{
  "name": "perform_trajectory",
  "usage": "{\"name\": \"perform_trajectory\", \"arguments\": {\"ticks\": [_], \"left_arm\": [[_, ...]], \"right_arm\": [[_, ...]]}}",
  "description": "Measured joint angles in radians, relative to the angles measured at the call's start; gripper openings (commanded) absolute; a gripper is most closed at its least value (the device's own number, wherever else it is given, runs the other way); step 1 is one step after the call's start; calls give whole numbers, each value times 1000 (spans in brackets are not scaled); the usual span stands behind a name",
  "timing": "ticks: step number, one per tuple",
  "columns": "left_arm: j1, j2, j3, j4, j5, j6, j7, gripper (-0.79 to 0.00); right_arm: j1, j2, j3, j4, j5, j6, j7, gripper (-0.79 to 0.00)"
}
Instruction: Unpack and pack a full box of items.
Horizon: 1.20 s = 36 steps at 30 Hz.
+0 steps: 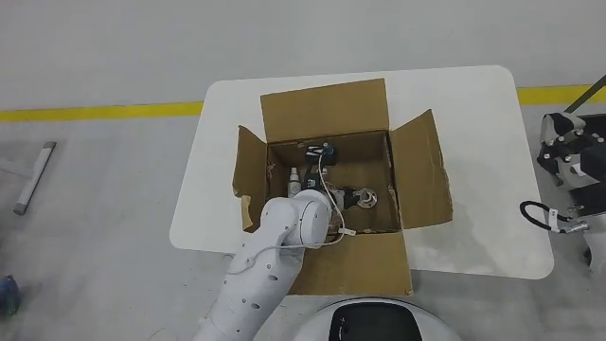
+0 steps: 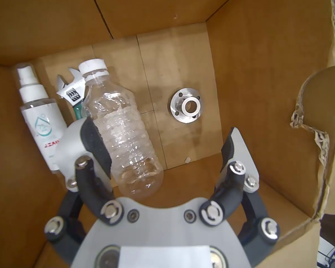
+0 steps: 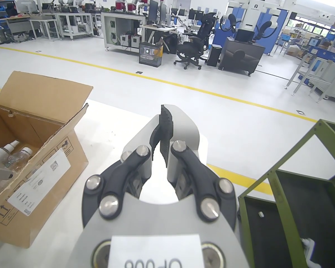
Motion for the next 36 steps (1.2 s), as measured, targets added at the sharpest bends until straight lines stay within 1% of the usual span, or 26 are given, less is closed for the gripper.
{"name": "perform_trajectory", "arguments": {"ticks": [7,10,15,20,24,27,29,31,33,35,36], "left_arm": [[7,0,-5,6,-4,0,12,0],[13,-2,-20,36,-2,32,43,0],[-17,-10,-1,75,45,63,15,0],[-46,-22,14,119,48,84,-5,0],[-71,-32,40,178,76,108,-33,0],[-89,-42,53,221,79,123,-43,-37],[-98,-47,59,243,81,125,-42,-9],[-103,-52,62,260,79,122,-40,-28],[-107,-55,64,277,79,120,-40,-12],[-112,-59,66,294,79,119,-39,0],[-114,-61,67,300,79,118,-38,0]], "right_arm": [[2,0,0,1,-4,-10,-2,-785],[10,0,1,9,-8,-29,-9,-785],[19,-3,-6,10,-7,-32,5,-785],[20,-5,-20,13,-25,-32,13,-785],[25,-7,-25,20,-35,-32,16,-785],[31,-8,-27,25,-42,-33,19,-785],[34,-9,-30,27,-41,-35,23,-785],[37,-10,-34,29,-20,-44,32,-785],[43,-11,-37,31,13,-56,48,-785],[52,-11,-34,27,37,-71,72,-686],[56,-10,-33,24,37,-78,81,-665]]}}
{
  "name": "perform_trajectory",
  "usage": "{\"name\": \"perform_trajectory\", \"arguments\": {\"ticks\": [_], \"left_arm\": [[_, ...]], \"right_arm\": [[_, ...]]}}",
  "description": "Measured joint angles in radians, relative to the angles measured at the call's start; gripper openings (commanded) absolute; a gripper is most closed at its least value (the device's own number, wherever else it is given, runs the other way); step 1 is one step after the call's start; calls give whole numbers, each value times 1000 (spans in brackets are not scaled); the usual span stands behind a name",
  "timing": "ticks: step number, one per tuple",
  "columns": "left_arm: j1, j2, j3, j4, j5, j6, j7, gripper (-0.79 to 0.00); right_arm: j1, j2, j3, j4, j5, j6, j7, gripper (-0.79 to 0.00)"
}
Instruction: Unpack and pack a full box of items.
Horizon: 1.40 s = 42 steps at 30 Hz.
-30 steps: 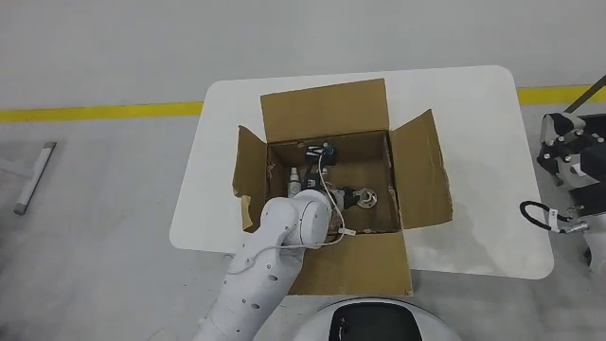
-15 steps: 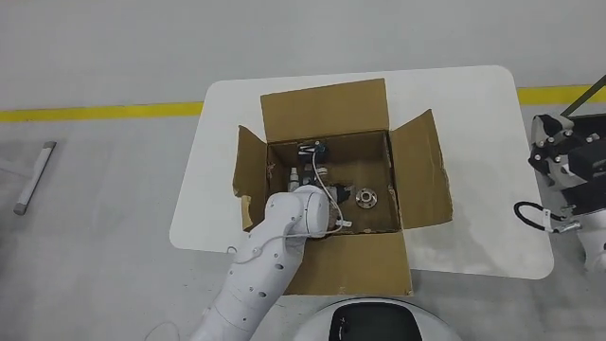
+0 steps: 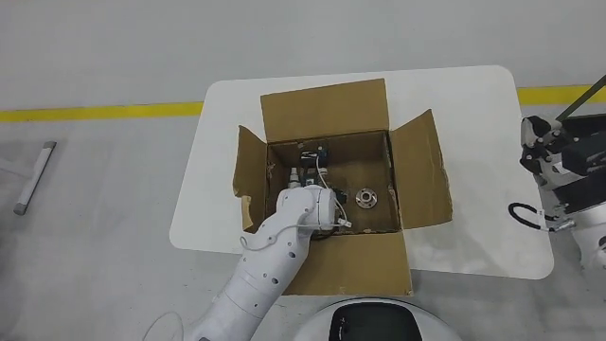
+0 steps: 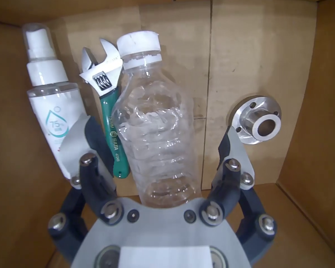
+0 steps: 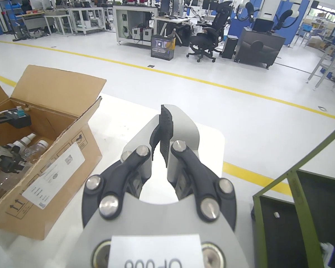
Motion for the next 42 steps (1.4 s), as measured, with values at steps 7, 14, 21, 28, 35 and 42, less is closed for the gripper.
{"name": "perform_trajectory", "arguments": {"ticks": [7,14,21,28,35,42], "left_arm": [[-8,-11,-6,36,-4,4,11,-179],[-14,-19,-6,64,26,9,8,-453],[-18,-27,-11,78,36,5,5,-548],[-16,-32,-23,73,50,-3,1,-785],[-1,-30,-38,15,89,-11,-23,-785],[26,-27,-60,-64,121,-30,-44,-785]], "right_arm": [[23,1,-13,8,114,-76,89,-453],[62,12,3,21,278,-172,295,0],[89,18,-48,59,475,-214,438,0],[138,25,-82,86,625,-203,557,0],[185,29,-134,119,671,-183,606,-142],[230,33,-190,156,670,-168,645,-557]]}}
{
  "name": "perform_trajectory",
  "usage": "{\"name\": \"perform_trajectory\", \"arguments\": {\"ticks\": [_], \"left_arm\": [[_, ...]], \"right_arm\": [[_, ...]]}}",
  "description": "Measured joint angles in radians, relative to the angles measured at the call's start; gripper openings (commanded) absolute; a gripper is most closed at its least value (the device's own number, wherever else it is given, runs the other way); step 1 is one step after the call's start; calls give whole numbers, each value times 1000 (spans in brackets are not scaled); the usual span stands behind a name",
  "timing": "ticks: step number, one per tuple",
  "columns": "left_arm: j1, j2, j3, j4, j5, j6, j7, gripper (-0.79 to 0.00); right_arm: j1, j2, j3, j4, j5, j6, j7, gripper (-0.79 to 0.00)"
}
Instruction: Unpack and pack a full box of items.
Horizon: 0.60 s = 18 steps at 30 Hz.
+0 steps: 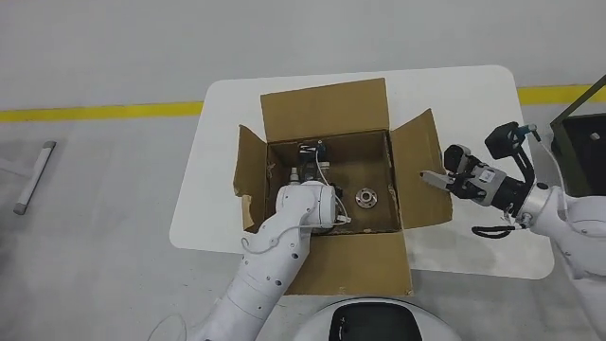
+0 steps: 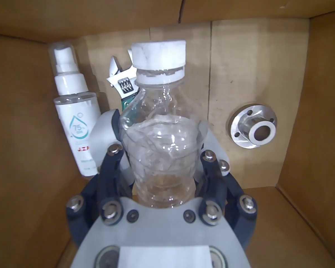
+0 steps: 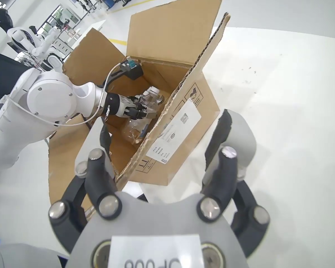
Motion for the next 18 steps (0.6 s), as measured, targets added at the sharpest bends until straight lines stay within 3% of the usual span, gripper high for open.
{"name": "perform_trajectory", "arguments": {"ticks": [4,18], "left_arm": [[14,3,-22,-45,12,-12,-12,-785],[56,9,-90,-154,43,-34,-40,-785]], "right_arm": [[12,1,-19,17,10,12,3,-785],[2,7,15,46,86,46,-55,-785]]}}
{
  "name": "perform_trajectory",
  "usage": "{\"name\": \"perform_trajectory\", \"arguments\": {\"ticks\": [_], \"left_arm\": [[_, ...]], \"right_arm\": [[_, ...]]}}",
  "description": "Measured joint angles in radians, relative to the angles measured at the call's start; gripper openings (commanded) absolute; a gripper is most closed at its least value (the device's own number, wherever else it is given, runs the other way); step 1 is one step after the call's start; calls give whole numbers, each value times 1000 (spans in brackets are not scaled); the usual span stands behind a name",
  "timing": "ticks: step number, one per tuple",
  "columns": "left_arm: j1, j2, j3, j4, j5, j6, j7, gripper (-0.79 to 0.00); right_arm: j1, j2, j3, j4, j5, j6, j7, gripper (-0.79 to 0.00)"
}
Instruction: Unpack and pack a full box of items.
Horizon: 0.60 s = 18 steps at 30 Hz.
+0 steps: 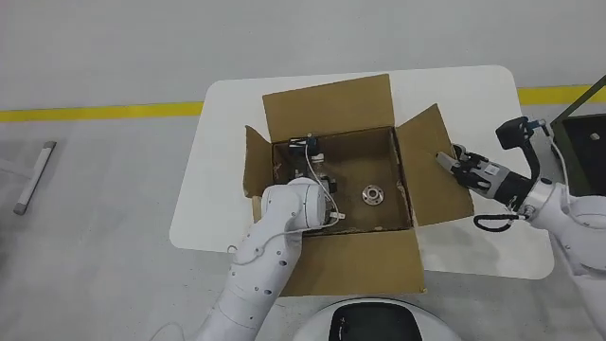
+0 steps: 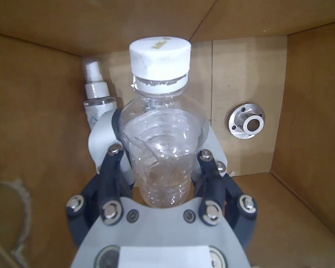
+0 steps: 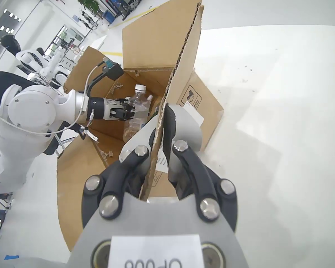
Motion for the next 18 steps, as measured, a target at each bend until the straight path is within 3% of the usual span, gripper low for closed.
{"name": "perform_trajectory", "arguments": {"ticks": [6,18], "left_arm": [[13,1,-18,-90,12,-22,-37,-785],[43,9,-85,-373,40,-69,-94,-785]], "right_arm": [[-19,7,62,-5,25,13,5,-785],[-59,21,149,-8,-39,38,-3,-785]]}}
